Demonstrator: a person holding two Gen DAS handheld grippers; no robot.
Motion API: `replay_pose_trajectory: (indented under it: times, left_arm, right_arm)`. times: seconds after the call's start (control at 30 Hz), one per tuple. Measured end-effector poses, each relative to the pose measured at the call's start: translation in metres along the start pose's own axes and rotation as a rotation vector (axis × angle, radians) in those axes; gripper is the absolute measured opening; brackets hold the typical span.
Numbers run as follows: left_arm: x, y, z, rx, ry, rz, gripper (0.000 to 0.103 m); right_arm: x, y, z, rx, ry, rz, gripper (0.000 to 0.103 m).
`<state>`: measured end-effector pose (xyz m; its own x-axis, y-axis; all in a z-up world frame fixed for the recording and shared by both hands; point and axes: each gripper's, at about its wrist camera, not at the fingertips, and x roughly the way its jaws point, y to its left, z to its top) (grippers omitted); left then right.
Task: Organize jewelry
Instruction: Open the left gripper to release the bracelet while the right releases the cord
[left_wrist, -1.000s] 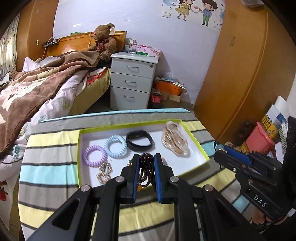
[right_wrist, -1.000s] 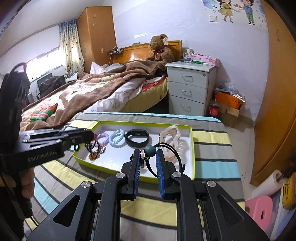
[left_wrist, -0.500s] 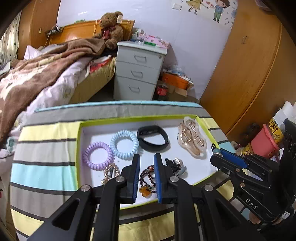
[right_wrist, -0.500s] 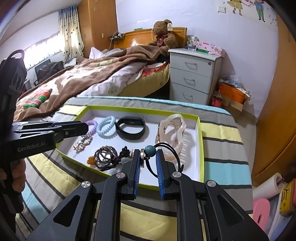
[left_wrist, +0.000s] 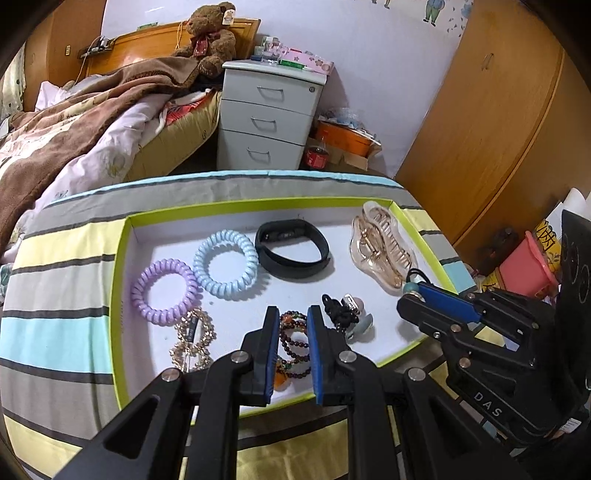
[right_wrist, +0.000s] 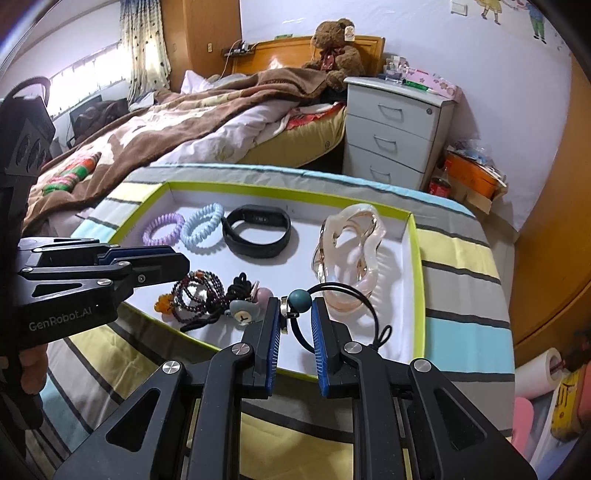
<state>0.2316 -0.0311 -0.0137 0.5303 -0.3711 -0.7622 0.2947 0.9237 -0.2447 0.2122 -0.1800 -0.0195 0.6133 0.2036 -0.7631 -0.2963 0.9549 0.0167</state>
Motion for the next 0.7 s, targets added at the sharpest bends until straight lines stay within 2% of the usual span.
replay_pose_trajectory:
  times: [0.7]
  left_arm:
    - [0.001,0.004,-0.004,-0.022,0.008,0.007,0.016]
  right_arm:
    - [0.014,-0.001,0.0,0.014,0.068,0.035,0.019]
